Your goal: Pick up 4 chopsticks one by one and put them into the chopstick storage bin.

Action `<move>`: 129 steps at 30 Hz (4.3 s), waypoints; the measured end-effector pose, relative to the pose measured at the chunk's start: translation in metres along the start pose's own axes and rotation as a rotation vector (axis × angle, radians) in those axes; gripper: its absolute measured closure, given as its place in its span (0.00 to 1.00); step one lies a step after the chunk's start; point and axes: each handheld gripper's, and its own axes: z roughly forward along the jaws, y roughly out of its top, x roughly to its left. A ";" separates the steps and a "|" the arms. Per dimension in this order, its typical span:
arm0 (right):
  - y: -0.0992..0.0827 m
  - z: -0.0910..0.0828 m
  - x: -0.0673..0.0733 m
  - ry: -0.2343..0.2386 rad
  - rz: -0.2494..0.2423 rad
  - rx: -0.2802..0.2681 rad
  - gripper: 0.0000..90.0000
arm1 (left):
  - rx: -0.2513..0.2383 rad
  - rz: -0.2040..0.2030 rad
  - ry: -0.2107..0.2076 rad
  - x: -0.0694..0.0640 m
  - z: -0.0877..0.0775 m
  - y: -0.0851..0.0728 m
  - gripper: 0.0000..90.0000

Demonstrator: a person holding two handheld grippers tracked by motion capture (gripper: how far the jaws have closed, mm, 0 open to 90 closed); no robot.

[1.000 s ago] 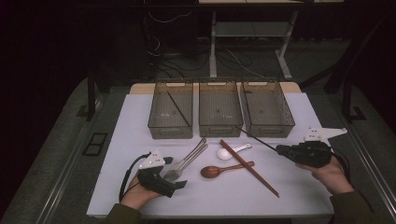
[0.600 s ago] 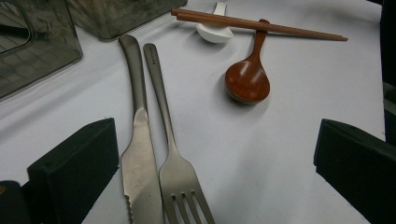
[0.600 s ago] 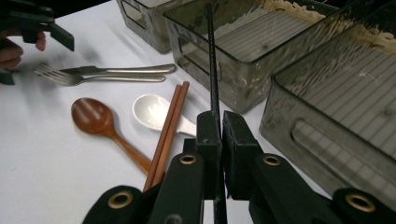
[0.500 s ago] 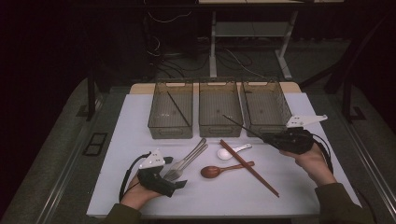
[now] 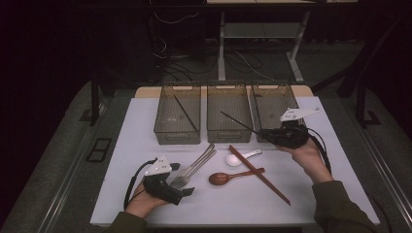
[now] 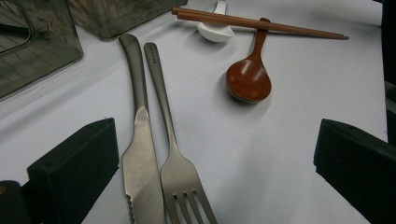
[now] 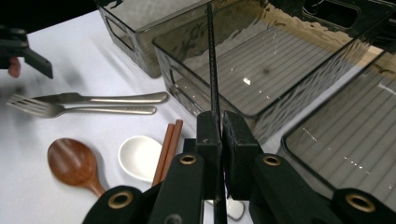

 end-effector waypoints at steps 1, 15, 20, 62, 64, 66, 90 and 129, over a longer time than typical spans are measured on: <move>0.002 0.002 0.001 -0.001 0.000 0.004 0.95 | 0.000 -0.002 0.000 0.000 0.000 0.000 0.00; 0.043 0.043 0.005 -0.018 -0.006 0.034 0.95 | -0.002 -0.001 -0.003 0.000 0.000 0.000 0.00; 0.061 0.060 0.009 -0.021 -0.009 0.043 0.95 | -0.002 -0.007 0.000 0.000 -0.001 0.000 0.00; 0.152 0.221 0.062 -0.110 0.014 0.233 0.95 | -0.024 0.002 -0.024 -0.001 -0.002 0.002 0.00; 0.152 0.224 0.063 -0.108 0.015 0.240 0.94 | -0.024 0.002 -0.024 -0.001 -0.002 0.002 0.00; 0.152 0.227 0.064 -0.109 0.015 0.244 0.94 | -0.025 0.005 -0.024 -0.001 -0.002 0.002 0.00; 0.147 0.200 0.055 -0.018 0.021 0.148 0.54 | -0.018 -0.001 -0.019 0.000 -0.003 0.002 0.00; 0.072 0.082 0.041 0.079 -0.036 0.094 0.53 | -0.004 0.001 -0.010 0.000 -0.001 0.001 0.00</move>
